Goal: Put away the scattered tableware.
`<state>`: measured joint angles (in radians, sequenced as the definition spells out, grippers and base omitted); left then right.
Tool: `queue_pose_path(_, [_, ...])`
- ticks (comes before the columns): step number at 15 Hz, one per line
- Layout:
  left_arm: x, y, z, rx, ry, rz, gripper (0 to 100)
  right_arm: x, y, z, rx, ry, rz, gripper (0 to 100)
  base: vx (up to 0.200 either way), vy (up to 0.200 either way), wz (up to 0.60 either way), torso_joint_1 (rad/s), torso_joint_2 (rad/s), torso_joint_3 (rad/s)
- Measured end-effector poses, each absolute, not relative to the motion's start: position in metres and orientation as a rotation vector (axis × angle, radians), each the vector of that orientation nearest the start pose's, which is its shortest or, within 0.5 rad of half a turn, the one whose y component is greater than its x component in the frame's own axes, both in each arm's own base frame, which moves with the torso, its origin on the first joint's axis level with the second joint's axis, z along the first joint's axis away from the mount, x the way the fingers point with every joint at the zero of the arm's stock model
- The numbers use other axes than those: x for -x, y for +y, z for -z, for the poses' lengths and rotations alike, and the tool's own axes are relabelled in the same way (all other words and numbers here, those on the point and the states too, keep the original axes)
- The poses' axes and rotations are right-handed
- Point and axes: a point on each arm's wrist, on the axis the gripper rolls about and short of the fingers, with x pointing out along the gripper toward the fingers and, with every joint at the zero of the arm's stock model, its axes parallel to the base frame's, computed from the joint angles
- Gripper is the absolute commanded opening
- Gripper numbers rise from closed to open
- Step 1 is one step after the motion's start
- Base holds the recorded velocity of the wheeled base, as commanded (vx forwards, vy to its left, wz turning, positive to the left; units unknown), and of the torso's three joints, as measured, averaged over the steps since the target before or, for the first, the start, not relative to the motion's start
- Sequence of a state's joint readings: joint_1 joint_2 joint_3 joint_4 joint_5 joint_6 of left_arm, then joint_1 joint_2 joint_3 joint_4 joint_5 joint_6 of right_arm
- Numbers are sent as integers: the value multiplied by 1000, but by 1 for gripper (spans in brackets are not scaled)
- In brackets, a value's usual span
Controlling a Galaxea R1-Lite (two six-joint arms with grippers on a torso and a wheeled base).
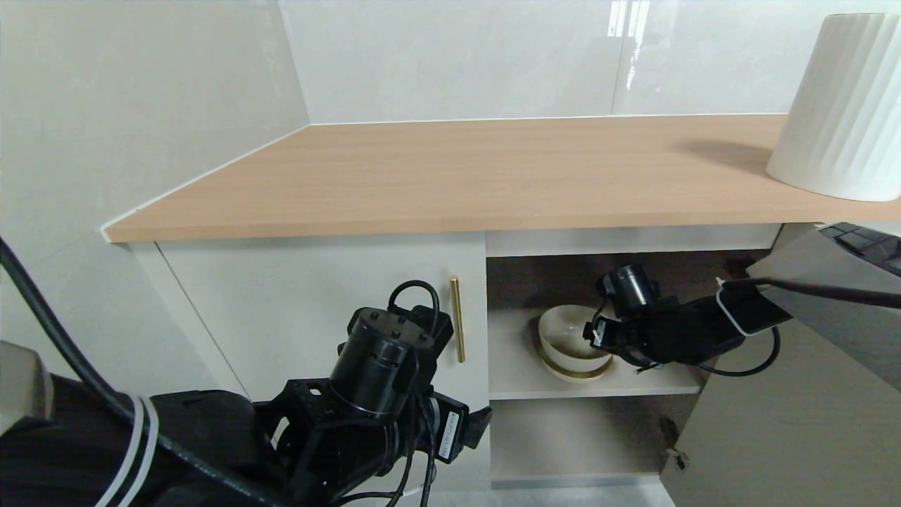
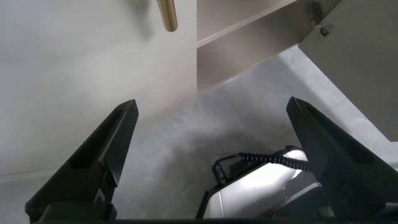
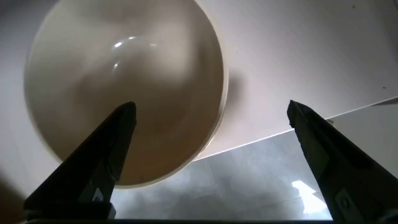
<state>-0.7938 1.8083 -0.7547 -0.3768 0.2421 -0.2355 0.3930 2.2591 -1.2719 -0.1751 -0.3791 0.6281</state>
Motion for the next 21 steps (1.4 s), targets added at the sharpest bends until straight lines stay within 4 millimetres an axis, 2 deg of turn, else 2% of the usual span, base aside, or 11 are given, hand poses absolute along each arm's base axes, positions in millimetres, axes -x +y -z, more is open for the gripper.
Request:
queue_pose_path(4, [-216,-211,-116,-92,648,450,100,-374,154,-66,-272,740,193,100,0,0,0,0,0,0])
queue_pose_path(6, [-215,-209,-118,-81,642,446,100,-352,158,-81,-224,801,151,100,0,0,0,0,0,0])
queue_pose_path(9, [-214,-206,-121,-60,641,438,100,-312,166,-117,-203,879,27,100,0,0,0,0,0,0])
queue_pose_path(11, [-214,-203,-121,-56,641,432,100,-285,169,-142,-191,880,-56,100,0,0,0,0,0,0])
queue_pose_path(14, [-214,-202,-122,-53,639,428,100,-255,170,-167,-181,854,-126,100,0,0,0,0,0,0])
queue_pose_path(16, [-214,-202,-123,-52,638,428,100,-235,169,-177,-161,867,-156,100,0,0,0,0,0,0])
queue_pose_path(21, [-214,-202,-123,-52,636,426,100,-221,166,-183,-146,863,-183,100,-160,0,0,6,4,1])
